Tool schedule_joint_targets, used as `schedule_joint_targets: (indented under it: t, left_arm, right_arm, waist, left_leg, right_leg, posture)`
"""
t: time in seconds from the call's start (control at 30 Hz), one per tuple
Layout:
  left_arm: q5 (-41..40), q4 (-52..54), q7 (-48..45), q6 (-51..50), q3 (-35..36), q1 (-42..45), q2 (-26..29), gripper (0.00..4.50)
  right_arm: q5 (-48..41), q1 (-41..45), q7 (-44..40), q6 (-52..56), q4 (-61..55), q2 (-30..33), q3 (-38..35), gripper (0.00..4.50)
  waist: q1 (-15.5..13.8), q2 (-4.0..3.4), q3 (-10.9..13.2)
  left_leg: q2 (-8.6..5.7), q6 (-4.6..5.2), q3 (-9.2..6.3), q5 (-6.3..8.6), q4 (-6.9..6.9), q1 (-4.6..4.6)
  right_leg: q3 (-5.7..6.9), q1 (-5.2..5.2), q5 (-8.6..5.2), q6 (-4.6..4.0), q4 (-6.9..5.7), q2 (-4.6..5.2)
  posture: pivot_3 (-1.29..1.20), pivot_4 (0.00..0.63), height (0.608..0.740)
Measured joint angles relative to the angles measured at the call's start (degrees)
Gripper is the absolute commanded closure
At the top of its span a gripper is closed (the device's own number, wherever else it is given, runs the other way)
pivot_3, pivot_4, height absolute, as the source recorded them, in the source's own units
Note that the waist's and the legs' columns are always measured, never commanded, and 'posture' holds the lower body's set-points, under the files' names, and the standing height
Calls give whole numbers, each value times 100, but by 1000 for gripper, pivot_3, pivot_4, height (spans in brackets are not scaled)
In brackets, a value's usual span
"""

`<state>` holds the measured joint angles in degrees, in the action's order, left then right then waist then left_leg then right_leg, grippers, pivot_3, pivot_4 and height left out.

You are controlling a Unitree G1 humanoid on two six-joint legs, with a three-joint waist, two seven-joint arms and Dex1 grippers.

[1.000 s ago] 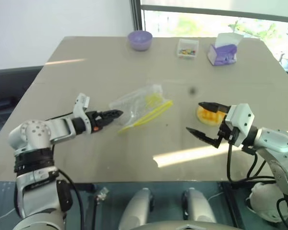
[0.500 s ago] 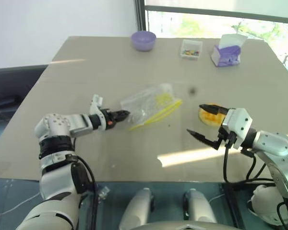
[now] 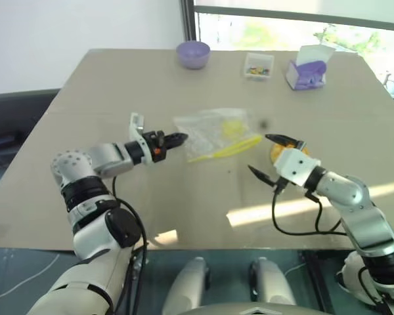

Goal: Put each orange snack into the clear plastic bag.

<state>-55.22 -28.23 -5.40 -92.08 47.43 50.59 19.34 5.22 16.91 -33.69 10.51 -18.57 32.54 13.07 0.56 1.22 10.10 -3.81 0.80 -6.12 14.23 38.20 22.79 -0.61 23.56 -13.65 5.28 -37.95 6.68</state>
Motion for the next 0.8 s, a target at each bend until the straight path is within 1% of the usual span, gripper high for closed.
schedule_joint_targets:
  t: [0.07, 0.17, 0.27, 0.37, 0.4, 0.57, 0.7, 0.73, 0.8]
  left_arm:
    - [-259, 53, 384, -12, 83, 92, -208, 4390]
    - [-657, 104, 868, -17, 163, 119, -352, 4390]
    - [-1029, 190, 1352, -17, 225, 120, -438, 4390]
    - [-1160, 211, 1539, -17, 276, 123, -470, 4390]
    - [-1264, 213, 1695, -17, 344, 126, -506, 4390]
    - [-1488, 263, 1990, -16, 361, 124, -539, 4390]
    - [-1444, 624, 1849, 23, 1, -68, -498, 4390]
    - [-1377, 747, 1752, 52, -136, -182, -477, 4166]
    - [-1224, 824, 1608, 129, -342, -397, -420, 3564]
  right_arm:
    - [353, 348, 93, -229, 492, -174, 252, 0]
    - [841, 661, 327, -610, 960, -365, 525, 0]
    - [1357, 828, 683, -920, 1508, -522, 713, 0]
    - [1563, 851, 807, -1027, 1722, -594, 811, 0]
    - [1765, 875, 910, -1121, 1893, -620, 906, 0]
    - [1885, 868, 993, -1192, 1971, -809, 906, 0]
    - [1730, 812, 924, -1159, 1880, -842, 779, 0]
    - [1629, 771, 879, -1122, 1784, -846, 692, 0]
    - [1438, 681, 764, -1064, 1564, -832, 537, 0]
  waist:
    - [26, 1, 1]
    - [51, 1, 1]
    - [41, 2, 1]
    - [40, 2, 1]
    - [40, 2, 1]
    - [47, 2, 1]
    - [46, 2, 1]
    - [46, 1, 1]
    - [46, 1, 1]
  left_leg:
    - [0, 0, 1, 0, 0, 1]
    - [1, -3, 3, 1, -4, 0]
    - [1, -4, 6, 2, -5, 2]
    - [-1, -4, 7, 2, -5, 2]
    - [-2, -4, 8, 2, -5, 2]
    - [-1, -5, 8, 2, -5, 1]
    - [-1, -5, 10, 2, -5, 1]
    - [-1, -6, 11, 2, -7, 0]
    - [-1, -6, 11, 2, -9, 0]
  right_leg:
    - [-2, 2, 0, 0, -1, 0]
    - [-5, 8, 0, 0, -2, -3]
    - [-10, 10, 1, -1, -1, -2]
    - [-10, 10, 1, -1, 0, -1]
    - [-11, 10, 1, 0, 0, -1]
    - [-11, 10, 1, -1, -1, -4]
    - [-12, 10, 1, -1, 0, -4]
    - [-13, 10, 1, -1, 0, -4]
    - [-13, 10, 1, -1, 1, -7]
  posture:
    - [0, 150, 740]
    - [0, 150, 740]
    - [0, 150, 740]
    - [0, 150, 740]
    - [0, 150, 740]
    - [0, 150, 740]
    - [0, 150, 740]
    - [0, 150, 740]
    - [0, 150, 740]
